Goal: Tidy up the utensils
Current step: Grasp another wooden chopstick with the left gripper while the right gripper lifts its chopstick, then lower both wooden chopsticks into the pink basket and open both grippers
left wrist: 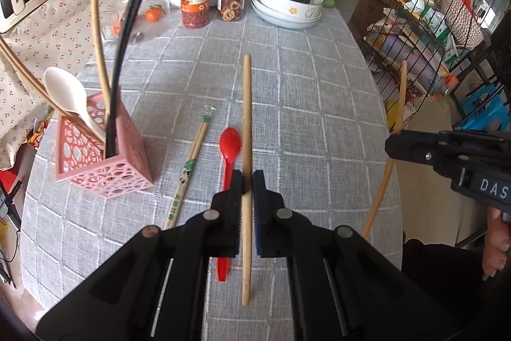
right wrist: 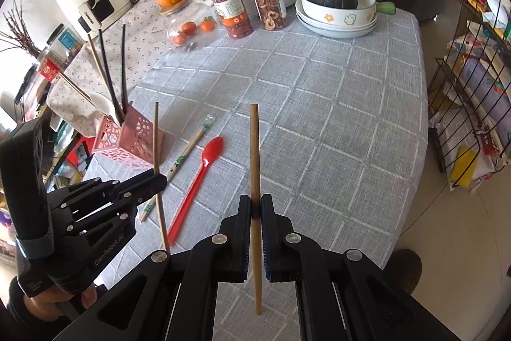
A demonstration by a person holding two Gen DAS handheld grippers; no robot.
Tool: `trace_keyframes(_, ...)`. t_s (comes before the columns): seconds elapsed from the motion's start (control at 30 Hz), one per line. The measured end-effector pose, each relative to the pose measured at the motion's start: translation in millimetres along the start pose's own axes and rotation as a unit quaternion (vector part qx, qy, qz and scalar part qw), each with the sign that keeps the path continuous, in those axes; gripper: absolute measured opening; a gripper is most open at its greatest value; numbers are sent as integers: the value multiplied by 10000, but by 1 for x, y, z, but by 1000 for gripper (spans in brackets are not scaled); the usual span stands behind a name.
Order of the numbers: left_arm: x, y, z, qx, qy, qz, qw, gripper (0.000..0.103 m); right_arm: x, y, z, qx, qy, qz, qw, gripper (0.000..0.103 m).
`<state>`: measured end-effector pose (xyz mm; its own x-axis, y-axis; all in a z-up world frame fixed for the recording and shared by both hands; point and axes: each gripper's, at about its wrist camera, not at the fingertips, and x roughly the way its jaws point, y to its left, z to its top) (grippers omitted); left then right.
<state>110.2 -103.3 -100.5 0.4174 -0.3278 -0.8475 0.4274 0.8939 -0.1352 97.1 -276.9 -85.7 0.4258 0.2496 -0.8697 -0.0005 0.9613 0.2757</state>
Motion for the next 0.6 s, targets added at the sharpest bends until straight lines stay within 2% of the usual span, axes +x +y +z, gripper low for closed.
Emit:
trace_keyframes(0.33, -64, 29, 2, -361, -733, -23, 9967, 7, -44, 33, -4, -242, -722, 227, 9968, 6)
trace_keyframes(0.47, -88, 36, 7, -459, -1166, 79, 9921, 7, -61, 43, 3, -334, -1147, 180, 9927, 6)
trace_keyframes(0.6, -114, 45, 11, -557, -1641, 163, 9847, 7, -76, 49, 13, -289, -1468, 338, 9882, 6)
